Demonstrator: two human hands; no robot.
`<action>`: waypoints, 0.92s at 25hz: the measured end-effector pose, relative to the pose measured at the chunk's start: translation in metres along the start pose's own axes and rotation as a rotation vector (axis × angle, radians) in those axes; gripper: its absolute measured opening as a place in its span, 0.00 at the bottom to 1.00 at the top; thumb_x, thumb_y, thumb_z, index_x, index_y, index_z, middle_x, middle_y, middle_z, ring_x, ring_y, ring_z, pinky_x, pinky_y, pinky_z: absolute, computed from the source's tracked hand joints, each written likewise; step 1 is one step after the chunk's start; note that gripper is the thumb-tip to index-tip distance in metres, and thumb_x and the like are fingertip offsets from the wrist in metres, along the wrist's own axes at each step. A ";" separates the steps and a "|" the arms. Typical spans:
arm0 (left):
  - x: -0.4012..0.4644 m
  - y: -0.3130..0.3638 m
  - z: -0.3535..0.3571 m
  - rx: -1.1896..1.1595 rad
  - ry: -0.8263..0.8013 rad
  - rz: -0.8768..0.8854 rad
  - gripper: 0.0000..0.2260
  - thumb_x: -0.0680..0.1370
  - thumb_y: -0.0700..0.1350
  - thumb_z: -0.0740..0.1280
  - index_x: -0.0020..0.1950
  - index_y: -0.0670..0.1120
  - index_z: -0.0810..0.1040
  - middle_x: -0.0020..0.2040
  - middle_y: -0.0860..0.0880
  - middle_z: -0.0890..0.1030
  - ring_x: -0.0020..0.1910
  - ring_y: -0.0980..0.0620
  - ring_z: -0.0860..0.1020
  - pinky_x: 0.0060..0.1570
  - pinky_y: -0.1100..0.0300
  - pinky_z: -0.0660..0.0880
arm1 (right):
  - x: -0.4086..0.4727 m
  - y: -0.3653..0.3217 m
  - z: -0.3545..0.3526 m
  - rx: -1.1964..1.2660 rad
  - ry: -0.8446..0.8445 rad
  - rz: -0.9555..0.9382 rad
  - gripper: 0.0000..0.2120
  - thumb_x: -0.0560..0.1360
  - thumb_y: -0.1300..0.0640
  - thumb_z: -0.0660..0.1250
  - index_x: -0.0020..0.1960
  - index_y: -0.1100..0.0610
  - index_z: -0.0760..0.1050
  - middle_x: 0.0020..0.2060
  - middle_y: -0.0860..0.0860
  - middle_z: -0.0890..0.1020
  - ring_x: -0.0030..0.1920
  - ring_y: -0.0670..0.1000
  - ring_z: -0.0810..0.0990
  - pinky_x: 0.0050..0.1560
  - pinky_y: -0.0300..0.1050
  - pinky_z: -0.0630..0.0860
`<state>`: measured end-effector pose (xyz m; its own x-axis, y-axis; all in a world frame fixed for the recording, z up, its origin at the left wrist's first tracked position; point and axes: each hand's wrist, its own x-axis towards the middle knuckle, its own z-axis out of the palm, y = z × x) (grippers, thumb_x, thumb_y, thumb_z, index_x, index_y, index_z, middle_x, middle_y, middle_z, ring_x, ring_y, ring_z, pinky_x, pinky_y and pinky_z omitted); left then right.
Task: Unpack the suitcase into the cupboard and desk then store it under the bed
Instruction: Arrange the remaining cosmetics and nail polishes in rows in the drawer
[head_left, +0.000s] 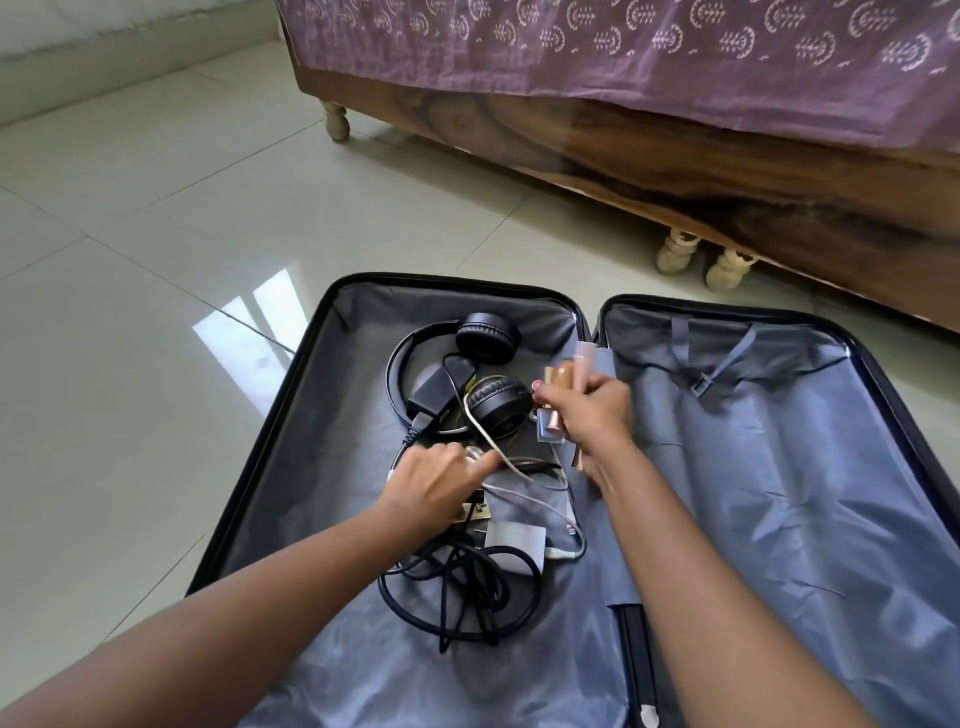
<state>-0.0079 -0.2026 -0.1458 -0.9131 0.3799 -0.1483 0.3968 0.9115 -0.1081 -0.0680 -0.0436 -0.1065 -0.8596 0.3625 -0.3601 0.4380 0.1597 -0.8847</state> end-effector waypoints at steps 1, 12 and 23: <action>0.002 0.004 0.002 -0.011 0.006 0.036 0.22 0.77 0.39 0.59 0.69 0.51 0.60 0.50 0.43 0.77 0.49 0.42 0.79 0.36 0.53 0.67 | 0.006 -0.006 0.006 -0.336 -0.002 -0.084 0.10 0.60 0.56 0.78 0.36 0.55 0.78 0.33 0.50 0.81 0.33 0.49 0.79 0.34 0.41 0.75; 0.005 -0.003 0.017 -0.282 -0.158 -0.164 0.19 0.71 0.46 0.66 0.62 0.53 0.70 0.51 0.45 0.80 0.53 0.41 0.78 0.37 0.56 0.67 | 0.032 -0.010 0.026 -0.525 -0.249 -0.060 0.12 0.62 0.56 0.76 0.43 0.52 0.77 0.39 0.49 0.80 0.38 0.48 0.77 0.32 0.38 0.74; -0.053 -0.038 -0.014 -1.590 0.325 -0.837 0.20 0.62 0.35 0.78 0.48 0.54 0.81 0.43 0.47 0.83 0.37 0.49 0.82 0.31 0.60 0.76 | -0.022 0.017 0.026 -0.083 0.132 -0.192 0.08 0.60 0.61 0.75 0.32 0.57 0.76 0.25 0.46 0.75 0.27 0.44 0.72 0.24 0.27 0.65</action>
<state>0.0241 -0.2547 -0.1198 -0.8587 -0.3681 -0.3566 -0.4010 0.0492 0.9148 -0.0487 -0.0731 -0.1214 -0.8896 0.4344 -0.1408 0.2946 0.3103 -0.9038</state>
